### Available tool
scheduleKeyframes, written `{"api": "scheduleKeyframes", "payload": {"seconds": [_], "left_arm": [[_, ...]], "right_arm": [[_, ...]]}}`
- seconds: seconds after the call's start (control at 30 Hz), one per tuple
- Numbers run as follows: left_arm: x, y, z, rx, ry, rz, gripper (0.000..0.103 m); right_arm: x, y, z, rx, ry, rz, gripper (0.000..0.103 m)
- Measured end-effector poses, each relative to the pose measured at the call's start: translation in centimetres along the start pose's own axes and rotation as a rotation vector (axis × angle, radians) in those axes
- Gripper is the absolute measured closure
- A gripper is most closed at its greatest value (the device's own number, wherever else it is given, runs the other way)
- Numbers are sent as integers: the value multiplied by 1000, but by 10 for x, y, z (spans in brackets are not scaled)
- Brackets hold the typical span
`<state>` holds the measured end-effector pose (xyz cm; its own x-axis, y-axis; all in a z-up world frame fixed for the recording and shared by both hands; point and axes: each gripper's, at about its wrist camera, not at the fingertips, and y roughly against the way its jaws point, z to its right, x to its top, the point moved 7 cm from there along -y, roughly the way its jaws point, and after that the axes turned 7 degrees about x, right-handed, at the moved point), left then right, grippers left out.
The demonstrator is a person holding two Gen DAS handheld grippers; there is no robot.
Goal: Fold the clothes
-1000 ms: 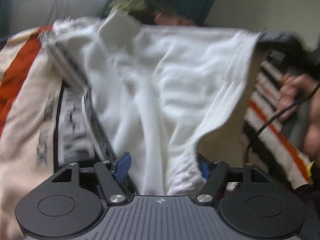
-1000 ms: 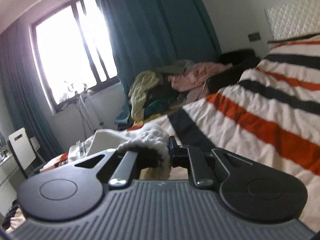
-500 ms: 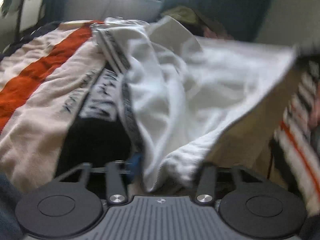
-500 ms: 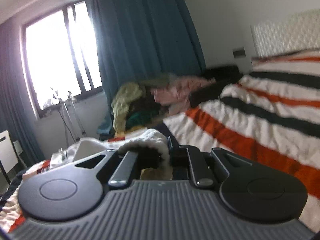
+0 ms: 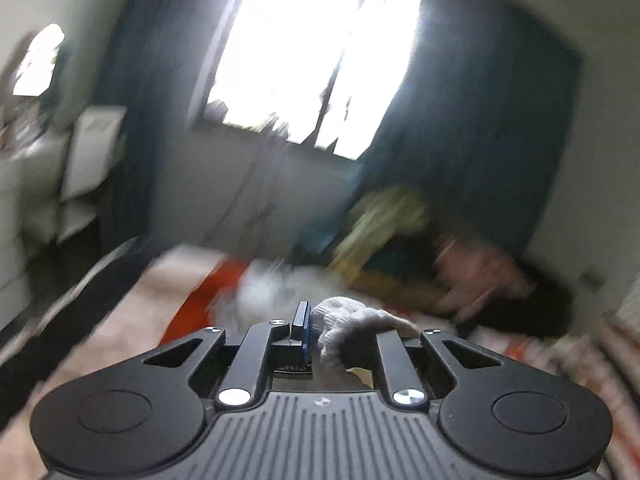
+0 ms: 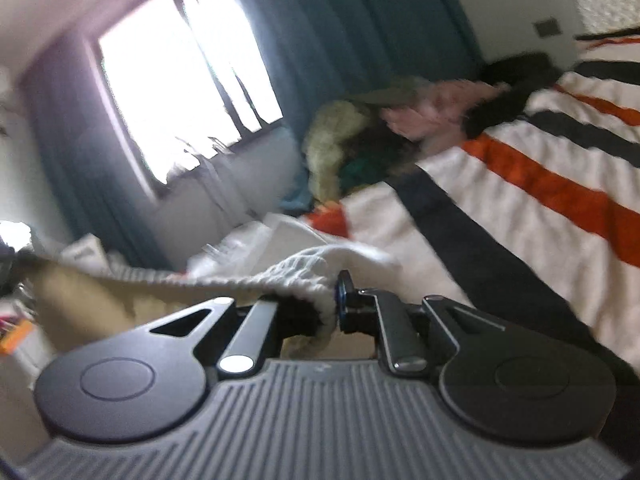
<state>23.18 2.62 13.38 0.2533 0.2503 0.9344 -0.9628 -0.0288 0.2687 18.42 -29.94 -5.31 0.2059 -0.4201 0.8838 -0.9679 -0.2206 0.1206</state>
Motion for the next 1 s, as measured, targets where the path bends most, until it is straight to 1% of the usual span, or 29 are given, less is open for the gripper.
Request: {"api": "scheduleKeyframes", "payload": {"seconds": [0.03, 0.07, 0.13, 0.2, 0.23, 0.4, 0.47, 0.53, 0.63, 0.7, 0.77, 0.83, 0.87, 0.9, 0.93, 0.97, 1.0], "left_arm": [[21, 8, 11, -35, -15, 44, 91], [30, 17, 16, -52, -39, 82, 91], [40, 36, 22, -79, -94, 155, 91], [27, 44, 6, -68, -92, 162, 90], [7, 43, -10, -44, -87, 122, 90], [-104, 33, -96, 99, -54, -129, 90], [-150, 35, -126, 138, -3, -265, 90], [-184, 41, -149, 156, 59, -369, 89], [-203, 54, -172, 116, 184, -464, 87], [-203, 59, -177, 90, 218, -498, 85], [-208, 70, -178, 68, 249, -542, 82], [-215, 72, -182, 49, 275, -603, 77], [-218, 73, -184, 40, 288, -633, 77], [-222, 75, -186, 28, 293, -666, 73], [-227, 77, -187, 15, 295, -699, 69], [-229, 76, -189, 3, 309, -721, 66], [-232, 75, -192, -8, 328, -740, 56]], "right_arm": [[0, -1, -5, 25, -4, 4, 91], [0, -1, -10, 51, -9, 8, 91], [-10, 0, -14, 49, 16, -38, 91], [-20, 2, -18, 47, 40, -84, 91], [-25, 2, -20, 47, 52, -107, 91], [-49, 7, -31, 43, 114, -221, 90], [-59, 9, -34, 41, 138, -267, 89], [-69, 11, -38, 39, 163, -313, 89], [-83, 21, -43, 20, 203, -370, 86], [-90, 31, -44, 4, 211, -394, 83], [-92, 40, -40, 7, 164, -422, 78], [-96, 48, -35, 11, 102, -453, 76], [-99, 51, -30, 16, 62, -481, 74], [-102, 53, -26, 22, 21, -510, 73], [-106, 56, -22, 27, -19, -537, 63], [-107, 57, -18, 37, -60, -542, 43], [-108, 58, -15, 47, -101, -547, 33]]}}
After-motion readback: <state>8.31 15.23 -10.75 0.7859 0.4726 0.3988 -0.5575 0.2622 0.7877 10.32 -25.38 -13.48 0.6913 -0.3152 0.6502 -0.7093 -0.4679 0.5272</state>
